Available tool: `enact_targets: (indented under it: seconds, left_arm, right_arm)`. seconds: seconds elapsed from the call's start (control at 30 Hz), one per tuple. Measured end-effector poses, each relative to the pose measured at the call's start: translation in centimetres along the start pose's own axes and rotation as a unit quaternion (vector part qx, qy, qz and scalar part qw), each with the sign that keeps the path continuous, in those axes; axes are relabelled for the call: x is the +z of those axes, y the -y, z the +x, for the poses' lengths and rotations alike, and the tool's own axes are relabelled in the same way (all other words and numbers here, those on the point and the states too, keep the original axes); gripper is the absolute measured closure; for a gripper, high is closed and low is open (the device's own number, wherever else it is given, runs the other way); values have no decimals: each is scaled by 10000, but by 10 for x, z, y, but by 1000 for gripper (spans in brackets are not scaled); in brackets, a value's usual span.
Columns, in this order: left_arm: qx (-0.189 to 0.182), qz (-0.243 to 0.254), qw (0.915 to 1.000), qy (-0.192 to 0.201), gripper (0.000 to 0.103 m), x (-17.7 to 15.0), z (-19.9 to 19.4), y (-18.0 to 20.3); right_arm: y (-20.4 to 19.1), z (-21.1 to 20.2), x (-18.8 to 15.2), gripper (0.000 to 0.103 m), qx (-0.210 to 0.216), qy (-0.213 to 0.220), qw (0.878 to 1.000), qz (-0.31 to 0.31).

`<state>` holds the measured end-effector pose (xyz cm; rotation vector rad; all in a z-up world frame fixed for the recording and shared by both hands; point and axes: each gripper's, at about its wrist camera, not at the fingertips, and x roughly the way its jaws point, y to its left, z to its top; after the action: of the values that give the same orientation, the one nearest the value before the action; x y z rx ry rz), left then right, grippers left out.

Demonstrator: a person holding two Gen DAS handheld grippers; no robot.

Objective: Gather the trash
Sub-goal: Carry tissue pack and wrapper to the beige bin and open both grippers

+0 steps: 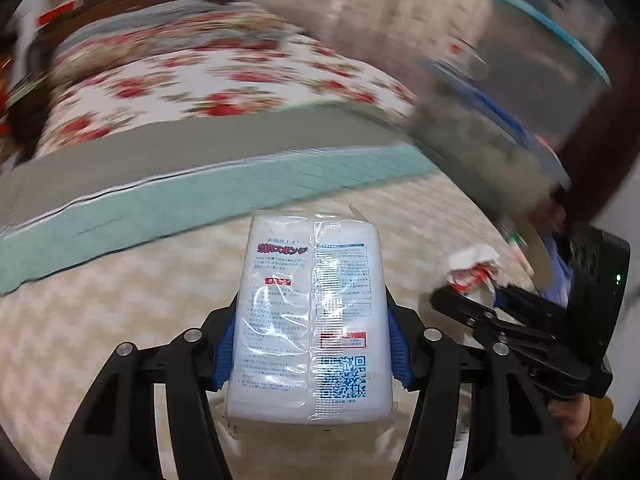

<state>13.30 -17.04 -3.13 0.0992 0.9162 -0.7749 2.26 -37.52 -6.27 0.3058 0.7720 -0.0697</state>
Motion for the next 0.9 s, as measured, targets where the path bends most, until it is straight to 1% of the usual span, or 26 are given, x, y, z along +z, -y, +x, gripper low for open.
enact_targets:
  seconds: [0.03, 0.07, 0.13, 0.2, 0.23, 0.3, 0.33, 0.4, 0.53, 0.6, 0.63, 0.67, 0.7, 0.73, 0.77, 0.83, 0.9]
  left_arm:
    - [-69, 175, 9998, -56, 47, 2, 7, 19]
    - [-142, 308, 9994, -106, 47, 5, 14, 34]
    - [-334, 595, 9975, -210, 46, 14, 29, 71]
    - [-570, 925, 9937, -271, 46, 26, 46, 115]
    - [-690, 1094, 9912, -295, 46, 33, 56, 140]
    - [-900, 1380, 9858, -332, 46, 45, 75, 188]
    - [-1075, 1535, 9816, -376, 46, 53, 90, 218]
    - [-1305, 1673, 9762, -459, 46, 59, 110, 255]
    - [-1625, 1794, 9673, -764, 45, 71, 164, 330]
    - [-1682, 1817, 9646, -903, 45, 74, 187, 354]
    - [-1666, 1845, 9642, -923, 43, 74, 198, 365]
    - [-1625, 1871, 9643, -930, 32, 75, 206, 373]
    - [-1535, 1888, 9653, -944, 24, 75, 217, 381]
    - [-1448, 1879, 9667, -964, 15, 75, 225, 385]
    - [-1398, 1865, 9674, -991, 15, 75, 228, 382]
    - [-1344, 1799, 9685, -1078, 15, 77, 233, 382]
    - [-1383, 1692, 9704, -1026, 15, 80, 225, 372]
  right_arm:
    - [8, -7, -5, 58, -81, 38, 9999, 56]
    - [28, -20, -10, 58, -225, 111, 9994, 220]
    - [52, -36, -15, 58, -422, 238, 9979, 434]
    - [95, -63, -22, 57, -739, 473, 9928, 813]
    - [110, -73, -25, 57, -848, 557, 9903, 945]
    - [156, -98, -33, 57, -1179, 783, 9809, 1334]
    - [174, -107, -36, 57, -1300, 856, 9764, 1495]
    - [217, -127, -46, 57, -1625, 1001, 9636, 1872]
    - [270, -146, -51, 56, -2049, 1084, 9508, 2053]
    - [291, -148, -49, 52, -2109, 1082, 9487, 2092]
    - [297, -146, -45, 50, -2134, 1067, 9489, 2067]
    - [303, -142, -43, 45, -2190, 1039, 9499, 1974]
    - [308, -138, -40, 31, -2186, 1005, 9515, 1919]
    - [315, -135, -41, 22, -2173, 970, 9530, 1875]
    - [316, -132, -41, 14, -2257, 1004, 9519, 1811]
    - [315, -133, -42, 14, -2335, 1079, 9503, 1756]
    - [311, -139, -44, 14, -2318, 1246, 9478, 1798]
